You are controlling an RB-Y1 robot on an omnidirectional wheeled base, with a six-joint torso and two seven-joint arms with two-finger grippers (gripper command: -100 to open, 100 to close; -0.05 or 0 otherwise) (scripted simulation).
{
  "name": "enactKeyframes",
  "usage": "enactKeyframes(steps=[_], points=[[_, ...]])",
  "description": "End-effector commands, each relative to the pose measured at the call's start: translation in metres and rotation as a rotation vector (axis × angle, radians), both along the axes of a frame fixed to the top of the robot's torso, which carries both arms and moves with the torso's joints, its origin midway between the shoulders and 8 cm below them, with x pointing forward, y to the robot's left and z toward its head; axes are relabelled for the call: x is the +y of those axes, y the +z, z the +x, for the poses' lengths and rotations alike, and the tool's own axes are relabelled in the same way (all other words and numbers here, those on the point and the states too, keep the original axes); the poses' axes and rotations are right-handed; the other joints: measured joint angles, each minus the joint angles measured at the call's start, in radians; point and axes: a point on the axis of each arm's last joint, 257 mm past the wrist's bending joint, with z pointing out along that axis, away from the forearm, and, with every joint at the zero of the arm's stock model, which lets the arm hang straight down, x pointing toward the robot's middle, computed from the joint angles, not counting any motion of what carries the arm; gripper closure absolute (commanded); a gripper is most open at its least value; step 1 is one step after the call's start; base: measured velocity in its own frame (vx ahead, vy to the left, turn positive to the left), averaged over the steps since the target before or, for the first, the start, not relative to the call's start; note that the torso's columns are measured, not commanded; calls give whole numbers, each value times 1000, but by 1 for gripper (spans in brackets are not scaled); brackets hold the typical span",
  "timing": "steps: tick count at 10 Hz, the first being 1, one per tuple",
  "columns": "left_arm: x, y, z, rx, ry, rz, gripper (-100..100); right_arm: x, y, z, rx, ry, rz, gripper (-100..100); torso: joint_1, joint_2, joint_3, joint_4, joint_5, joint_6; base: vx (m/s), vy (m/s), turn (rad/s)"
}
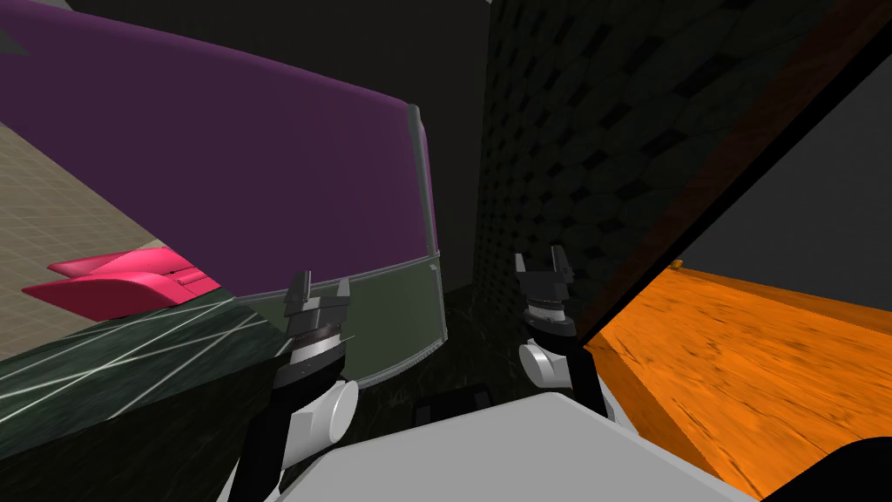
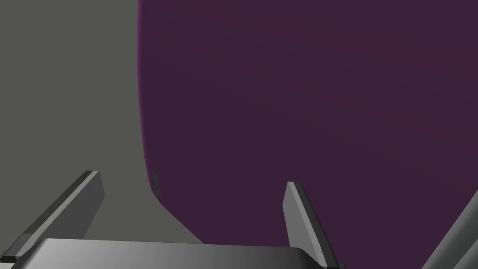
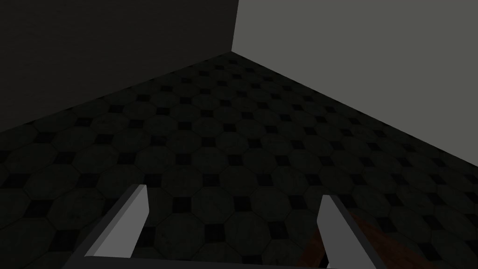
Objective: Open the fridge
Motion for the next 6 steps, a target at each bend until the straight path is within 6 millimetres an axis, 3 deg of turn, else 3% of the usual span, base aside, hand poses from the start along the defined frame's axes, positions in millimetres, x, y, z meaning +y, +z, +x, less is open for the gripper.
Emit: enactKeyframes(steps=[1,6], points=[[0,0,0,0,0,0,0,0,0,0,0,0,0,0,0,40,-82,41,0,0,0,0,0],[0,0,0,0,0,0,0,0,0,0,0,0,0,0,0,396,-792,396,0,0,0,0,0]])
